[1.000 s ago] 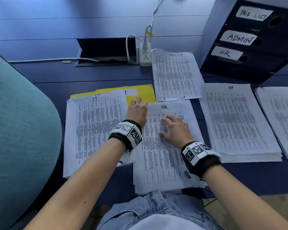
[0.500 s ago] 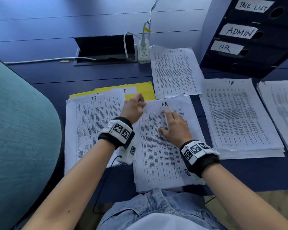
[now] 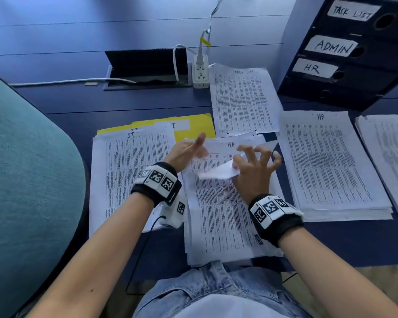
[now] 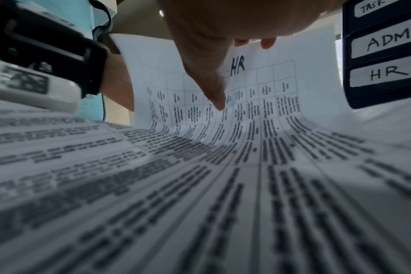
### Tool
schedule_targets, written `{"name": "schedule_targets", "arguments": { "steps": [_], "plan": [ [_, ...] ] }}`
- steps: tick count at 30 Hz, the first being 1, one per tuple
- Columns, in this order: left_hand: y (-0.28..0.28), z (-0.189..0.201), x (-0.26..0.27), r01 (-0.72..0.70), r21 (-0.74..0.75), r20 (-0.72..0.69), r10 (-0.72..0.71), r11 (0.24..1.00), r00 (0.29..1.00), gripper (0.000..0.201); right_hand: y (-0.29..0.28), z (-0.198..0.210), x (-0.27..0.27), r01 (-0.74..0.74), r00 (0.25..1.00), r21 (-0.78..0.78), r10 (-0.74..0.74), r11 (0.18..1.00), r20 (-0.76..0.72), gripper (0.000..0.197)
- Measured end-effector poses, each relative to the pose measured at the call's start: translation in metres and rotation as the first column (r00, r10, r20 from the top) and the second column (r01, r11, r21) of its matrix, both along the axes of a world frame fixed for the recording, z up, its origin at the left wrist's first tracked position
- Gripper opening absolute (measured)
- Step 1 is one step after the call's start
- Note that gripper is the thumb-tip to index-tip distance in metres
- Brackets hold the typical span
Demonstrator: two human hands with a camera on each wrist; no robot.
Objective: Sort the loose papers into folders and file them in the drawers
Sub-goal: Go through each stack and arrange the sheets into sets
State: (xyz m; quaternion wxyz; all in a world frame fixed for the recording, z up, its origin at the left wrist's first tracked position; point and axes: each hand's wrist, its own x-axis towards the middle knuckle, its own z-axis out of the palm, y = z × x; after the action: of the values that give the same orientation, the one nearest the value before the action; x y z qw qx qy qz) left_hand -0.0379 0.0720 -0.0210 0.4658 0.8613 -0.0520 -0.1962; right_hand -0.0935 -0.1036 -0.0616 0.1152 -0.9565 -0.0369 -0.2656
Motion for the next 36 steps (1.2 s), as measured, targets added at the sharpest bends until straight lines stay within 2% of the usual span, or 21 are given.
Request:
{"name": "schedule_targets", "arguments": {
  "steps": [1,2,4,6,10,13,15,18,21,24,26,28,29,31,36],
  "plan": [
    [0.000,-0.001,0.005,0.009,0.058,0.014,-0.010,0.998,1.000,0.101,0.001,0.001,-0.001,0.005,1.000,-0.028,-0.005,1.000,0.008,0.021],
    [0.001,-0.003,0.010,0.032,0.148,0.036,-0.038,0.988,0.999,0.090,0.002,0.002,-0.001,0.004,1.000,-0.050,-0.004,0.999,0.009,0.027],
    [0.001,-0.005,0.016,0.067,0.422,0.072,-0.107,0.904,0.992,0.058,0.004,0.002,-0.001,-0.011,1.000,-0.076,0.010,0.997,-0.016,0.029],
    [0.000,-0.009,0.020,0.108,0.567,0.055,-0.169,0.817,0.984,0.052,0.005,0.001,-0.001,-0.028,0.999,-0.073,0.024,0.997,-0.049,0.024],
    [-0.001,-0.012,0.019,0.115,0.626,0.157,-0.270,0.772,0.950,0.048,0.006,0.004,-0.001,-0.032,0.996,-0.082,0.025,0.996,-0.084,0.003],
    [-0.001,-0.013,0.015,0.072,0.629,0.272,-0.306,0.774,0.912,0.042,0.006,0.006,-0.002,-0.032,0.995,-0.123,0.019,0.992,-0.098,0.004],
    [-0.001,-0.011,0.014,0.035,0.609,0.317,-0.284,0.793,0.905,0.033,0.006,0.005,-0.001,-0.035,0.995,-0.143,0.020,0.989,-0.102,0.009],
    [-0.002,-0.006,0.015,-0.034,0.523,0.338,-0.171,0.851,0.925,0.020,0.007,0.002,0.000,-0.057,0.993,-0.144,0.041,0.988,-0.111,0.020],
    [0.002,0.001,0.016,-0.065,0.315,0.300,-0.034,0.947,0.953,0.016,0.008,0.001,0.003,-0.110,0.983,-0.104,0.093,0.989,-0.157,0.028],
    [0.003,0.007,0.010,-0.008,0.151,0.330,-0.043,0.988,0.943,0.021,0.006,0.000,0.006,-0.153,0.968,0.000,0.150,0.988,-0.202,0.030],
    [0.002,0.008,0.004,0.060,0.058,0.301,-0.075,0.997,0.951,0.024,0.005,0.003,0.010,-0.149,0.961,0.101,0.168,0.984,-0.218,0.026],
    [0.004,0.007,0.004,0.071,-0.058,0.198,-0.059,0.996,0.978,0.027,0.005,0.011,0.013,-0.165,0.947,0.175,0.206,0.971,-0.249,0.042],
    [0.006,0.007,0.006,0.057,-0.126,0.136,-0.040,0.990,0.990,0.028,0.004,0.015,0.015,-0.174,0.936,0.180,0.219,0.968,-0.276,0.051],
    [0.009,0.009,0.007,0.049,-0.224,0.050,-0.038,0.973,0.998,0.027,0.003,0.022,0.018,-0.179,0.921,0.140,0.216,0.974,-0.323,0.055],
    [0.013,0.015,0.007,0.073,-0.245,-0.008,-0.077,0.967,0.997,0.025,0.003,0.019,0.021,-0.192,0.924,0.111,0.217,0.975,-0.315,0.045]
  ]
}}
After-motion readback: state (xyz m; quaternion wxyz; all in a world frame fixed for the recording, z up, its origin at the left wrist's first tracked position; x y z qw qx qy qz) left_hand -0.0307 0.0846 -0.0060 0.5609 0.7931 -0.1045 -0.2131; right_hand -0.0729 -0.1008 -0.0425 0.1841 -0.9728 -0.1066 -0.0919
